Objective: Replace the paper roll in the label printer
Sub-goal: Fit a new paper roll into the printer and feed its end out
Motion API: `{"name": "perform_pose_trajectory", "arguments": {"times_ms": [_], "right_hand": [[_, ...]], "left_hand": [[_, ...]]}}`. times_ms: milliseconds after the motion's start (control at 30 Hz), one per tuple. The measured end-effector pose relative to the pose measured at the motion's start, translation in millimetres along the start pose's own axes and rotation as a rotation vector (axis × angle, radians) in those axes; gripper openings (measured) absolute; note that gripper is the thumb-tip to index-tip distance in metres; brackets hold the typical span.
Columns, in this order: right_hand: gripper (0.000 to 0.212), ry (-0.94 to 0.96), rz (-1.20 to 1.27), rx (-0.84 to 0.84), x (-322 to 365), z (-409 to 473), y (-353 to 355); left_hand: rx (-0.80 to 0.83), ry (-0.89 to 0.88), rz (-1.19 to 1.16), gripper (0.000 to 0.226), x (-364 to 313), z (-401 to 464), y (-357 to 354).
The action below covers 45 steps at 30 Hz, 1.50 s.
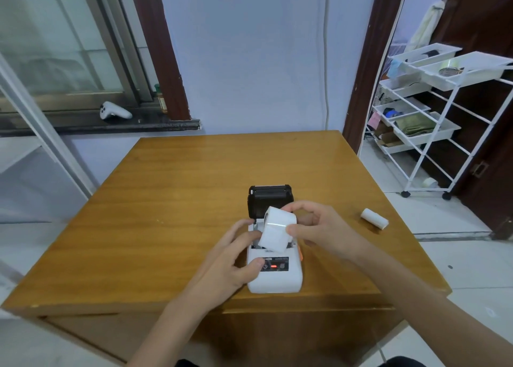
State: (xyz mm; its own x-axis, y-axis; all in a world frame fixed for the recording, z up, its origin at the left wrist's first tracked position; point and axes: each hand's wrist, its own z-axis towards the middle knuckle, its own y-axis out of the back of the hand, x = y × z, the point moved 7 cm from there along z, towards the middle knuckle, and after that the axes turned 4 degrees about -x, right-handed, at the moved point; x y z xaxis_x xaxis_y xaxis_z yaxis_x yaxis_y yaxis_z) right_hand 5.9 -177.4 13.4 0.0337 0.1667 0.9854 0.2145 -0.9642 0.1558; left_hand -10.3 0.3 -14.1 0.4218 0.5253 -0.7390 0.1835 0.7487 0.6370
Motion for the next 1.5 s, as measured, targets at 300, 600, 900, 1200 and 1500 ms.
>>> {"name": "perform_pose_trajectory", "arguments": {"times_ms": [300,600,900,1200,1500], "right_hand": [[0.028,-0.028,-0.258,0.116,1,4,-12],[0.032,-0.053,-0.544,0.272,13,7,-19],[0.023,-0.019,-0.715,0.314,15,10,-22],[0.025,0.068,-0.809,0.317,13,8,-21],[0.038,0.140,-0.724,0.229,12,-2,-20]], "left_hand": [[-0.041,-0.041,-0.039,0.040,-10,-1,3],[-0.038,0.011,0.036,0.052,5,-3,0],[-0.141,-0.019,-0.014,0.033,0,-6,6],[-0.120,-0.013,-0.001,0.035,2,-7,3],[-0.127,-0.017,0.011,0.044,3,-6,3]]}}
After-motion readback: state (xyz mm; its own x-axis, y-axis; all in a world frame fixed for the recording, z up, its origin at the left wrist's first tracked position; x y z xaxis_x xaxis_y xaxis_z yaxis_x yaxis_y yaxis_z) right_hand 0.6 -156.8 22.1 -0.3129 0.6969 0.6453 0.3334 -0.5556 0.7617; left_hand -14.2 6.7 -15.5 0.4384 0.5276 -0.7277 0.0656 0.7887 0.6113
